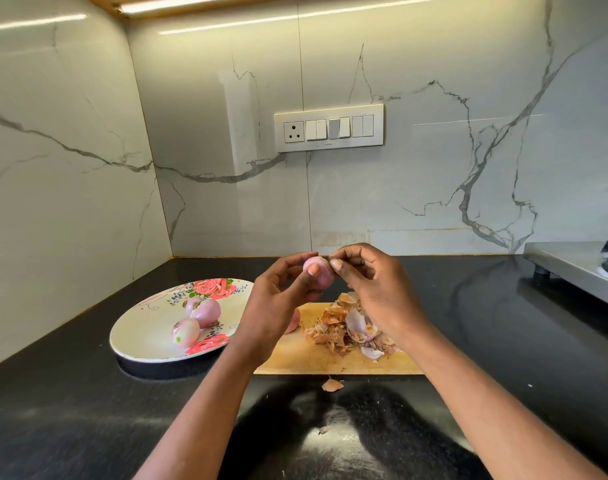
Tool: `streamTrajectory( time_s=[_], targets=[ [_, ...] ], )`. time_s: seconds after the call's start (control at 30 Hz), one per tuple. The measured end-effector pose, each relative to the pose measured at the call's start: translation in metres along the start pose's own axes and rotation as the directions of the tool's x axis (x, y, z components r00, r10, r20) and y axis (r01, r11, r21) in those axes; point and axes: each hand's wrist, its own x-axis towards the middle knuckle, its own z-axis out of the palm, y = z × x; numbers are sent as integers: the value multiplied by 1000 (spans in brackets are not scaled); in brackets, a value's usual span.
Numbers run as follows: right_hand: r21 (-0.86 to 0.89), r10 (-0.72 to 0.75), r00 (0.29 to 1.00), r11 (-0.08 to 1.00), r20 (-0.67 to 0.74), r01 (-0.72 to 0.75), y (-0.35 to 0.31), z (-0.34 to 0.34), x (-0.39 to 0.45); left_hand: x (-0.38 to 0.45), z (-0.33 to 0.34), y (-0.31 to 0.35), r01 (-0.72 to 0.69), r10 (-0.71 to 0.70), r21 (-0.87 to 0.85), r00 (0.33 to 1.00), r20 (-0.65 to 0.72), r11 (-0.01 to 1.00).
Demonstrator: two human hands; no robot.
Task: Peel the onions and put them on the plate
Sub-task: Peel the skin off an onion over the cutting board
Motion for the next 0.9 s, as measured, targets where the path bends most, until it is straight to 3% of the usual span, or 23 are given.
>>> streamTrajectory(
  time_s=[0.27, 0.43, 0.7, 0.9],
  targets=[
    [-182, -89, 996, 980, -20, 84, 1, -3, -2, 0, -1, 3, 81, -72, -132, 995, 66, 988],
    [-220, -51, 995, 975, -81, 32, 1, 7, -8, -1, 3, 2, 20, -19, -6, 999, 31, 1000],
    [-56, 159, 977, 984, -142, -168, 7, 22, -6, -1, 7, -5, -243, 252, 157, 967, -40, 957],
    [126, 284, 954, 954, -100, -271, 7, 22, -5, -1, 5, -2, -225, 227, 88, 974, -9, 970]
  ],
)
